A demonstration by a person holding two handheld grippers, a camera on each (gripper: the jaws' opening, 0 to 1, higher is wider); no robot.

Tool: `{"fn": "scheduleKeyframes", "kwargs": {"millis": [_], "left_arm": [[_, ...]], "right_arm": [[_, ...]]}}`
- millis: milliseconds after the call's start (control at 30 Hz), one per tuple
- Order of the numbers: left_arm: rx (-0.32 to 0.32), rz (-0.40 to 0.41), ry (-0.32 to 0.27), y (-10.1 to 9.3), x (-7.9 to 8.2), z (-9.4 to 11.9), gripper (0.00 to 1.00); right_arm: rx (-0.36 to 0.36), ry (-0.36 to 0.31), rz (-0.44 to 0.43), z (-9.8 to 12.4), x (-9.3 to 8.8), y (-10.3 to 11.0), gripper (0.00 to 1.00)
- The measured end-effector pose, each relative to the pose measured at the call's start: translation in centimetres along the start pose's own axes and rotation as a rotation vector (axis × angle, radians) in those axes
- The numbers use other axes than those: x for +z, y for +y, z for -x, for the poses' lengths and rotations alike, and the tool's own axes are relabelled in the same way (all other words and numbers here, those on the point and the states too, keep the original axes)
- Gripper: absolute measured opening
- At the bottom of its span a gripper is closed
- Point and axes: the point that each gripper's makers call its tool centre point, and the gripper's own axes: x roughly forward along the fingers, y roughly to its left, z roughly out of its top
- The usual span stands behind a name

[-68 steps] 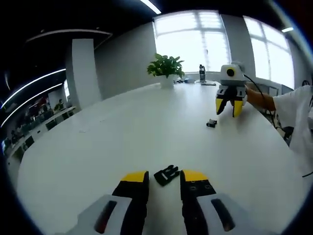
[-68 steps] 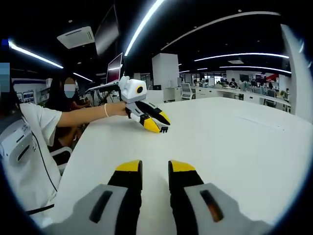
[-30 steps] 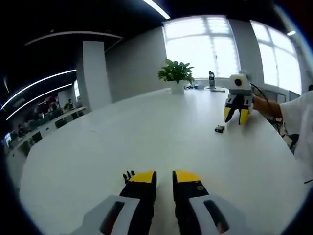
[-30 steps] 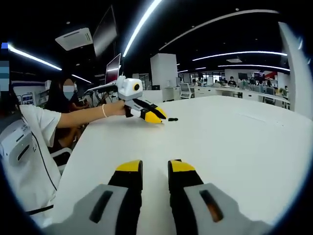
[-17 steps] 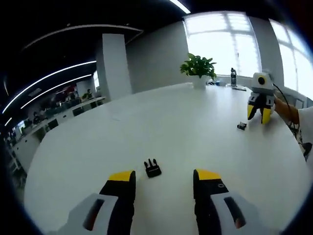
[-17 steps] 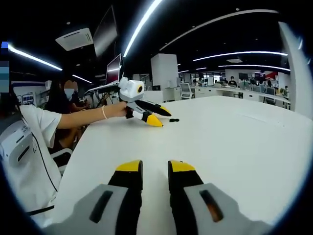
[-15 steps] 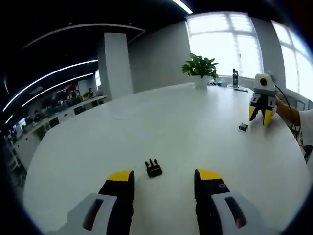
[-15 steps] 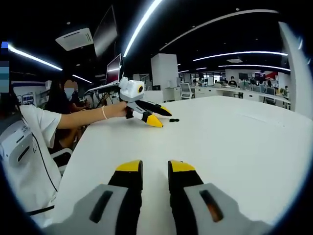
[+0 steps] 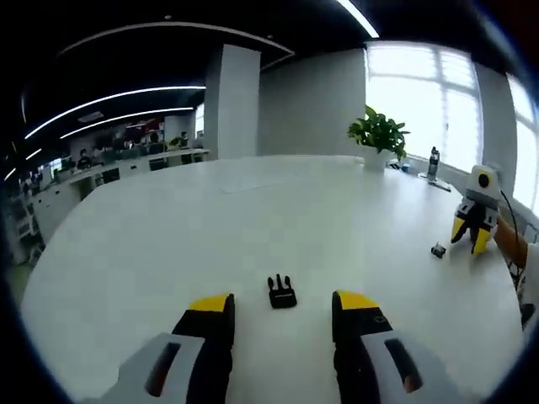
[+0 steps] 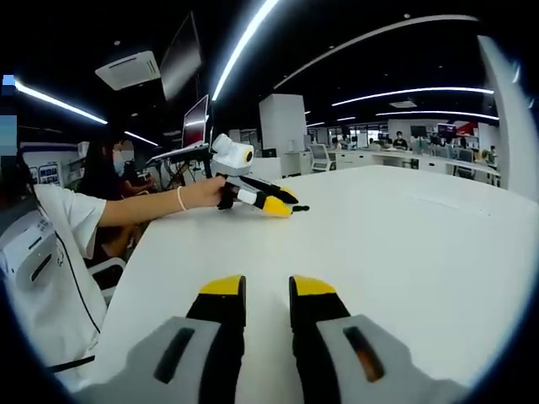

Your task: Snap the two parts of the plastic buckle together until the buckle closes and remains connected.

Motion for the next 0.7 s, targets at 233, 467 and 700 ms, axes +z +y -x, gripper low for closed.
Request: {"fn": "scheduleKeyframes", "kwargs": {"millis": [233, 467, 700], "left_arm": [[0.047, -0.049, 0.007, 0.29, 0.02, -0.71, 0.39], [0.049, -0.045, 0.003, 0.34, 0.02, -0.79, 0.26], [0.039, -0.047, 0.005, 0.52, -0.11, -0.98, 0.15]], "right_arm": [[0.0, -0.007, -0.005, 0.11, -0.04, 0.07, 0.2], [-0.006, -0.011, -0.006, 0.28, 0.06, -0.16, 0.2], [-0.009, -0.011, -0.004, 0.39, 0.05, -0.24, 0.2]]}}
